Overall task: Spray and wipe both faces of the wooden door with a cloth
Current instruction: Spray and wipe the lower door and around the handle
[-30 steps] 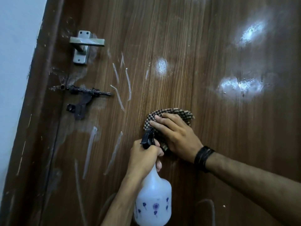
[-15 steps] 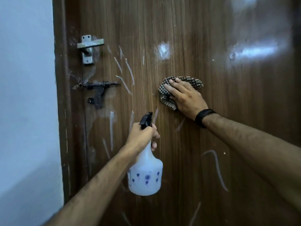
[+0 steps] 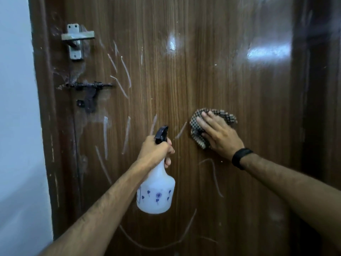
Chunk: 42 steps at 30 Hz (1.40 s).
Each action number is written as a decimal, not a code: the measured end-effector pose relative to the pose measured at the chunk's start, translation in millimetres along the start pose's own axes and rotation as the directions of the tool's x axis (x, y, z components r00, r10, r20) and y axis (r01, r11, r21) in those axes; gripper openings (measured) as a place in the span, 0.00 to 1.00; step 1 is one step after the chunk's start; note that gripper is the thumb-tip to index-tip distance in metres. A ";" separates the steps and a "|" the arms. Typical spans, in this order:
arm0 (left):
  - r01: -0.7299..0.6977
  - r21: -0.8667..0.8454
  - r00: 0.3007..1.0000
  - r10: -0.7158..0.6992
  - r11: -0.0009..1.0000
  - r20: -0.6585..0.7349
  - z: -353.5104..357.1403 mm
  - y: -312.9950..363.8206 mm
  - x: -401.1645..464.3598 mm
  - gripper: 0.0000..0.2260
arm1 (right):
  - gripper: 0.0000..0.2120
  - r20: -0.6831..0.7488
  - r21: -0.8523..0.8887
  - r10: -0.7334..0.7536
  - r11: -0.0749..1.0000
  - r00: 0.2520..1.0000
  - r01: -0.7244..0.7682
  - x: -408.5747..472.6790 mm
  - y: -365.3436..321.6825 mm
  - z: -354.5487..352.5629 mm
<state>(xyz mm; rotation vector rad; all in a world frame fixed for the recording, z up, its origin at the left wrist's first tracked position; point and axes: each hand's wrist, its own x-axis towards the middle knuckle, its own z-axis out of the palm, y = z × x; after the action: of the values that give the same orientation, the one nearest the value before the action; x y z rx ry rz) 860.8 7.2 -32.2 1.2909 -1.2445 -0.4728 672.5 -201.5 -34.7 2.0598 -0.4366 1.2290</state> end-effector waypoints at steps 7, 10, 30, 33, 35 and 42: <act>0.068 0.053 0.993 -0.073 0.996 0.097 9.7 -26.3 13.7 0.04 | 0.27 -0.032 0.027 0.032 0.999 0.999 -0.031 36.7 17.5 -4.3; 0.048 0.059 0.976 -0.060 0.997 0.210 3.7 -20.5 26.1 0.06 | 0.24 -0.049 0.055 0.080 0.995 0.996 -0.077 55.5 11.7 4.6; 0.097 -0.104 0.995 -0.092 0.990 0.048 -80.5 -24.6 54.7 0.08 | 0.27 0.059 -0.067 -0.080 0.994 0.995 0.084 115.5 -44.8 40.2; 0.075 -0.102 0.997 -0.075 0.992 0.000 -98.1 -21.8 51.6 0.07 | 0.28 0.154 -0.108 -0.216 0.966 0.964 0.233 86.0 -62.5 54.1; 0.066 -0.082 0.998 -0.067 0.994 -0.011 -102.7 -21.0 48.8 0.08 | 0.29 0.220 -0.123 -0.315 0.930 0.923 0.347 65.8 -74.6 63.7; 0.047 -0.072 0.999 -0.048 0.996 -0.011 -107.6 -19.3 49.8 0.08 | 0.27 0.179 -0.139 -0.229 0.957 0.957 0.255 126.3 -77.2 56.2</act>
<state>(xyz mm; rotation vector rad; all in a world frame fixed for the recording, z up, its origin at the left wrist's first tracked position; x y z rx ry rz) 978.3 7.9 -7.3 1.2631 -1.1778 -0.5377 816.4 -179.1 27.2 2.0119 -0.3332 0.8576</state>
